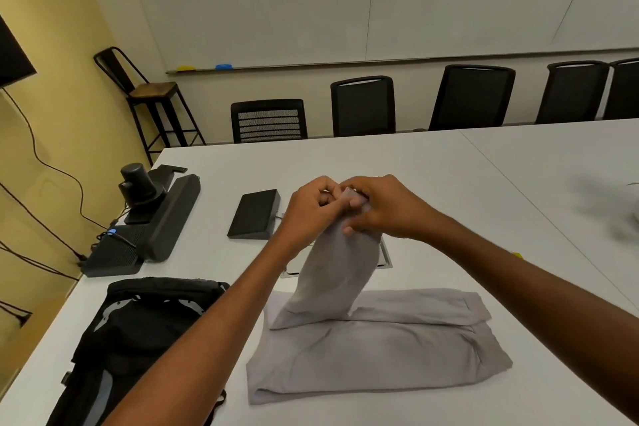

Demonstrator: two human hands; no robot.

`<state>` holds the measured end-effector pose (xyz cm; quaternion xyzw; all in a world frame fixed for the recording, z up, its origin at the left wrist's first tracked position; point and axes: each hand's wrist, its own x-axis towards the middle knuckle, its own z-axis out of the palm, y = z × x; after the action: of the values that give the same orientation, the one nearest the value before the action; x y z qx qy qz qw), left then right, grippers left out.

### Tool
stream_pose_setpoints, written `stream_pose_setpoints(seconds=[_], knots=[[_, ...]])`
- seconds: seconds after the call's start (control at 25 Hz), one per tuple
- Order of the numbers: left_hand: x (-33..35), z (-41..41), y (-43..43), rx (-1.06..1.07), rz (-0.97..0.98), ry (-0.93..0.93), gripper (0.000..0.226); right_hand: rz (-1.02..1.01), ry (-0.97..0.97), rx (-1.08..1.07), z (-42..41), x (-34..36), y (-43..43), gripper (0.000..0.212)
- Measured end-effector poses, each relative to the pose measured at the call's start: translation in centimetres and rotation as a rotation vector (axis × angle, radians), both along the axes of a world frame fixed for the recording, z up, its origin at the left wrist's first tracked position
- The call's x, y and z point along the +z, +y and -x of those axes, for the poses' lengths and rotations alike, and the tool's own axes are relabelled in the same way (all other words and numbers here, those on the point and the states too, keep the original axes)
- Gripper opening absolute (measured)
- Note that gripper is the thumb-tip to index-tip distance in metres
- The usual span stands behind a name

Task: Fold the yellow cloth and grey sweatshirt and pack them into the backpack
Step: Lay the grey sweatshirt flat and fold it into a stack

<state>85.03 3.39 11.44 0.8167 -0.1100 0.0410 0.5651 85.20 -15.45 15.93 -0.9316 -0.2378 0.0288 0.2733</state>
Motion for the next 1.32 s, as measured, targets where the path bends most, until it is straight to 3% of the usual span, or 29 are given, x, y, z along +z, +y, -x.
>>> stream_pose_setpoints(seconds=[0.08, 0.16, 0.36, 0.48, 0.6, 0.72, 0.84, 1.12, 1.2, 1.32], knots=[[0.0, 1.3, 1.5, -0.005, 0.14, 0.104, 0.054, -0.003, 0.013, 0.067, 1.7, 0.8, 0.2, 0.022], [-1.9, 2.5, 3.7, 0.047, 0.267, 0.257, 0.056, -0.014, 0.062, 0.151, 3.8, 1.3, 0.2, 0.012], [-16.8, 6.6, 9.2, 0.517, 0.464, 0.821, 0.027, -0.078, 0.311, 0.358, 10.4, 0.5, -0.9, 0.013], [-26.4, 11.3, 10.1, 0.595, 0.509, 1.136, 0.022, -0.011, 0.442, 0.402, 13.4, -2.2, -1.9, 0.017], [-31.1, 14.4, 9.0, 0.573, 0.632, 1.34, 0.043, -0.02, 0.624, 0.359, 15.9, -6.2, -2.2, 0.014], [-33.1, 15.0, 7.8, 0.552, 0.754, 1.376, 0.056, -0.048, 0.745, 0.249, 18.0, -10.0, -2.3, 0.015], [-34.4, 14.2, 7.2, 0.544, 0.759, 1.332, 0.052, -0.1, 0.84, 0.165, 18.6, -13.3, -2.7, 0.019], [-38.4, 9.6, 8.6, 0.707, 0.462, 1.187, 0.046, -0.357, 0.927, 0.088, 18.0, -15.9, -4.2, 0.035], [-39.5, 8.2, 9.5, 0.775, 0.286, 1.118, 0.036, -0.41, 0.986, 0.077, 17.8, -16.5, -4.7, 0.031], [-41.2, 6.5, 10.6, 0.783, 0.273, 1.104, 0.028, -0.468, 1.064, 0.048, 16.7, -16.4, -6.2, 0.02]])
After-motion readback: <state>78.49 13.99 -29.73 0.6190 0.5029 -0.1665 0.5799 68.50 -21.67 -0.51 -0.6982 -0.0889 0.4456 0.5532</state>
